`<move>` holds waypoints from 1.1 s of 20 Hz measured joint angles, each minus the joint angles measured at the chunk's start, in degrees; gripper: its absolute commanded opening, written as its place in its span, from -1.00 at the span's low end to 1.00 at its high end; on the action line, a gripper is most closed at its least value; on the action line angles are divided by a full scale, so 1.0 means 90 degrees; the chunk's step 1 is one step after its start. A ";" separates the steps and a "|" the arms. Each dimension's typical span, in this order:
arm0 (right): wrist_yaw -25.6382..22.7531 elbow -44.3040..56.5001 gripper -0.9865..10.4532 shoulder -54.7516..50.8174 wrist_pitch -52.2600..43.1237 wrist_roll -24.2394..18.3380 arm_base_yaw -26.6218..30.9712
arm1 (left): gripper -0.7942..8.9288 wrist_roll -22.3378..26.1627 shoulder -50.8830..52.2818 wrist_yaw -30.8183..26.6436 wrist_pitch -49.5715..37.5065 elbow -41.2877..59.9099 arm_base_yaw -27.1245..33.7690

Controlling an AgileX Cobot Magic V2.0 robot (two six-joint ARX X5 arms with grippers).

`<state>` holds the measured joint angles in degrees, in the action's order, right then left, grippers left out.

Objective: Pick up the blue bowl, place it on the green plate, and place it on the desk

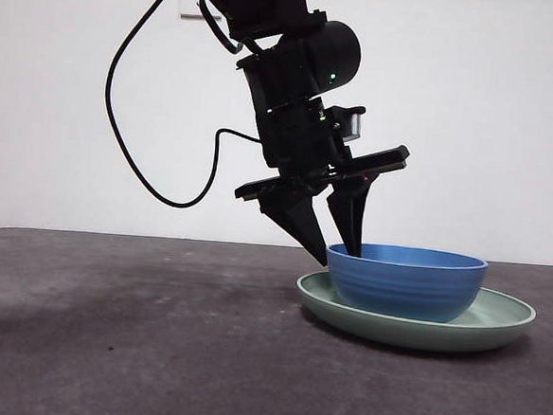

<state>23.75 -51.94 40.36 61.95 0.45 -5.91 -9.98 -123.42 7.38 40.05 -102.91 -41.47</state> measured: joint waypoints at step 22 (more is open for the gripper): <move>0.0000 0.0000 -0.12 0.0000 -0.0015 0.0000 0.0000 | -0.32 0.0510 0.4828 0.0039 0.0614 0.1462 0.0593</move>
<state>23.75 -51.94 40.36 61.82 0.45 -5.91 -5.39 -79.96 7.73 45.58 -89.76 -36.14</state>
